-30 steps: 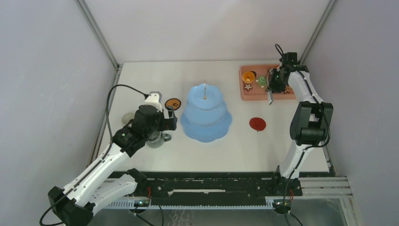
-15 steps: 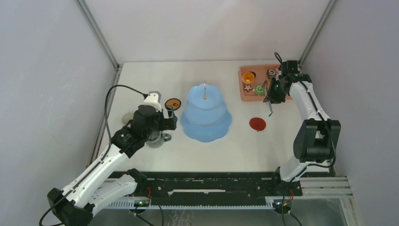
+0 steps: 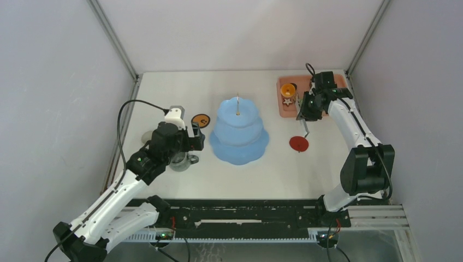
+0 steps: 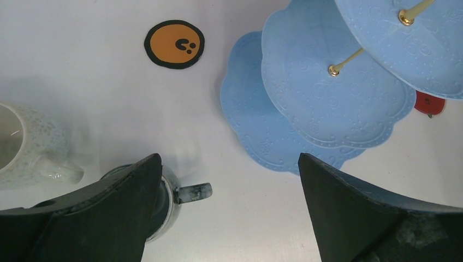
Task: Serve the afternoon tea
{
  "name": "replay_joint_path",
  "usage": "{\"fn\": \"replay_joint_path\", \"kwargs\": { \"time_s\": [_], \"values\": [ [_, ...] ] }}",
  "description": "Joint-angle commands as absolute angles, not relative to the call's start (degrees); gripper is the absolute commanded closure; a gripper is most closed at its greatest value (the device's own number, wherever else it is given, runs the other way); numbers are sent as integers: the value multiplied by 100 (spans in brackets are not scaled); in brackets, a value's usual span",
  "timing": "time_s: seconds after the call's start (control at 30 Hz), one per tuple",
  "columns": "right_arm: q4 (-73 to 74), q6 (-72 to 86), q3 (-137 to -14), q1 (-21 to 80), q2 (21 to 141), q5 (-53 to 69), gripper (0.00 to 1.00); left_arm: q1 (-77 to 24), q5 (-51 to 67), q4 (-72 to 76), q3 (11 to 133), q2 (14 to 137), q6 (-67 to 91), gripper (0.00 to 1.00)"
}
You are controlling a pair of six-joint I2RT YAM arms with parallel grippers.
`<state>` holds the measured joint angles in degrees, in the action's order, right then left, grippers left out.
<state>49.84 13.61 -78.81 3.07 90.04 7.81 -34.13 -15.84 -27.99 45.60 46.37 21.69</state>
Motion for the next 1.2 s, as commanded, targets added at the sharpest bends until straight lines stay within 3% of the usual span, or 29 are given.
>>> {"fn": "replay_joint_path", "kwargs": {
  "time_s": [0.0, 0.3, 0.47, 0.77, 1.17],
  "values": [
    [4891, 1297, -7875, 378, 8948, 658, 100, -3430, -1521, -2666, 4631, 4573, 2261, 0],
    [5064, 1229, -7879, 92, 9503, 328, 100, -3432, -1494, -2646, 4669, 4632, 2298, 0],
    [4457, 1315, -7949, -17, 9571, 441, 100, -3428, -1413, -2582, 4658, 4717, 2322, 0],
    [4583, 1280, -9083, 70, 9879, 541, 100, -3429, -1460, -2625, 4735, 4705, 2304, 0],
    [4207, 1435, -6786, -938, 8036, 464, 100, -3433, -1371, -2591, 4693, 4734, 2303, 0]
  ]
}}
